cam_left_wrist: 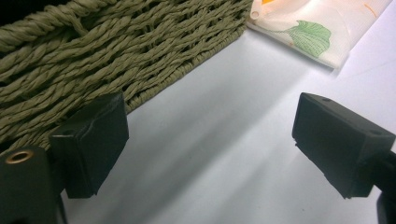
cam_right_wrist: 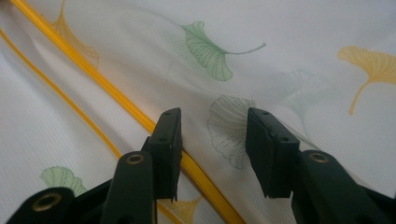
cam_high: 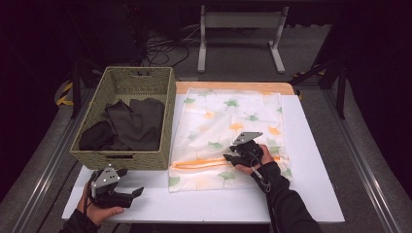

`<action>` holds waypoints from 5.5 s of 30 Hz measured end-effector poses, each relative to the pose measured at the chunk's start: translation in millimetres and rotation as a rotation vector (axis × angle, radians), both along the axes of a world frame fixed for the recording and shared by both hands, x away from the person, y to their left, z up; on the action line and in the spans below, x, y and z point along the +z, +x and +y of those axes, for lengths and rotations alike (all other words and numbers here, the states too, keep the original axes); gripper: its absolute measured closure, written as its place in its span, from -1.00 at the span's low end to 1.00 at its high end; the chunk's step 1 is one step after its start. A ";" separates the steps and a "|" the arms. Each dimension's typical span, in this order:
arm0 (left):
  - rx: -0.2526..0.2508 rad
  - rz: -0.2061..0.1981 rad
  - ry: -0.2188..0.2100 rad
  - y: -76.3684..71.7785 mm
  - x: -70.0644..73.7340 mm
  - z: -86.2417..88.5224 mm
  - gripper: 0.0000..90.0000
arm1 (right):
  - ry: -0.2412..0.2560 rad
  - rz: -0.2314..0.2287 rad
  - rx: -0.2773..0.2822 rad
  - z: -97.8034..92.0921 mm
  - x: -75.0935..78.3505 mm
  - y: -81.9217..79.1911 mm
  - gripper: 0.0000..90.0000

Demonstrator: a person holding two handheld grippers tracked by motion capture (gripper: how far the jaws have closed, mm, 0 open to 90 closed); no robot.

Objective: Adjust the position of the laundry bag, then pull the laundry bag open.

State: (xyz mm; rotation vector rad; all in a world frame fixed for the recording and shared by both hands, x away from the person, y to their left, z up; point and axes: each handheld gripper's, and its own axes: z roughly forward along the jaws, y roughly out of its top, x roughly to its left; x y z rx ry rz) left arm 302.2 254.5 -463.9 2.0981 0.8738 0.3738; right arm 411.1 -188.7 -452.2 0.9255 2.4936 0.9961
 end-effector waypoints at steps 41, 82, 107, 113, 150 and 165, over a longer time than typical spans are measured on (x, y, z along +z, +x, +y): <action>-0.016 0.005 0.010 4.7 -2.1 -5.0 -0.75 | 0.038 -0.011 -0.036 -10.9 1.0 2.8 0.95; -0.095 -0.130 -0.027 -7.9 35.0 -11.1 -0.82 | 0.119 -0.169 -0.020 -13.2 47.6 -24.7 0.96; -0.070 -0.168 0.126 93.4 135.4 -17.9 -0.91 | 0.121 -0.153 -0.009 -13.9 46.0 -26.8 0.96; -0.043 -0.063 0.192 139.5 123.7 -30.7 -0.92 | 0.110 -0.131 -0.005 -14.2 41.6 -26.2 0.96; -0.085 0.327 0.576 201.3 53.5 -65.6 -0.62 | 0.064 -0.082 0.001 -12.3 30.4 -22.9 0.96; -0.002 0.138 0.602 189.4 73.4 -62.1 0.43 | 0.069 -0.087 -0.003 -12.8 31.0 -23.2 0.95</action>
